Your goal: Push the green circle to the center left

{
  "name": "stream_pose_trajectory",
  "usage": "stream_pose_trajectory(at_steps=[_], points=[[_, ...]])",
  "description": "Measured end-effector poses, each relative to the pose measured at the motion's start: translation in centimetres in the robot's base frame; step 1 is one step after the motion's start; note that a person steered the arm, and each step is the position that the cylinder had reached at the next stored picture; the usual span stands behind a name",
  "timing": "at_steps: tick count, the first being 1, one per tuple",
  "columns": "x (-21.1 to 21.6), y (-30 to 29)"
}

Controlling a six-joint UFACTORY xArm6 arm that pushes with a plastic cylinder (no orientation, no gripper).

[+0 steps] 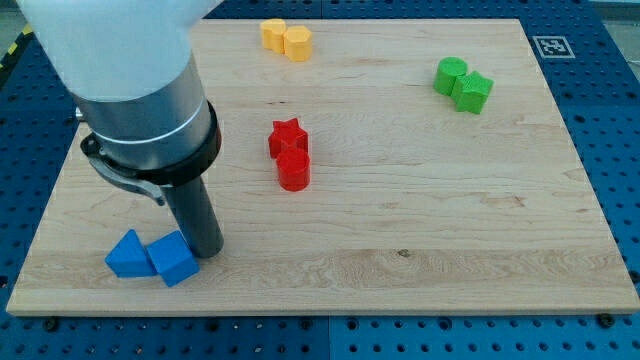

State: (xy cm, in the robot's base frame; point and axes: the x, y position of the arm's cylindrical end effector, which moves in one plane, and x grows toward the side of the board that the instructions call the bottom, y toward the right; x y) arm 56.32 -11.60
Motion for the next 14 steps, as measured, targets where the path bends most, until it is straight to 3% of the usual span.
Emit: stream_pose_trajectory(at_steps=[1,3,4,5,6,7,9,10,11,12,14], points=[[-1.2,6.6],[-2.4,27.7],[-9.3,36.7],[-17.6,40.0],[-22.3,37.8],[-24.0,30.7],[-24.2,16.4],[-24.6,16.7],[-27.1,20.9],[-28.2,18.2],[-25.4,3.0]])
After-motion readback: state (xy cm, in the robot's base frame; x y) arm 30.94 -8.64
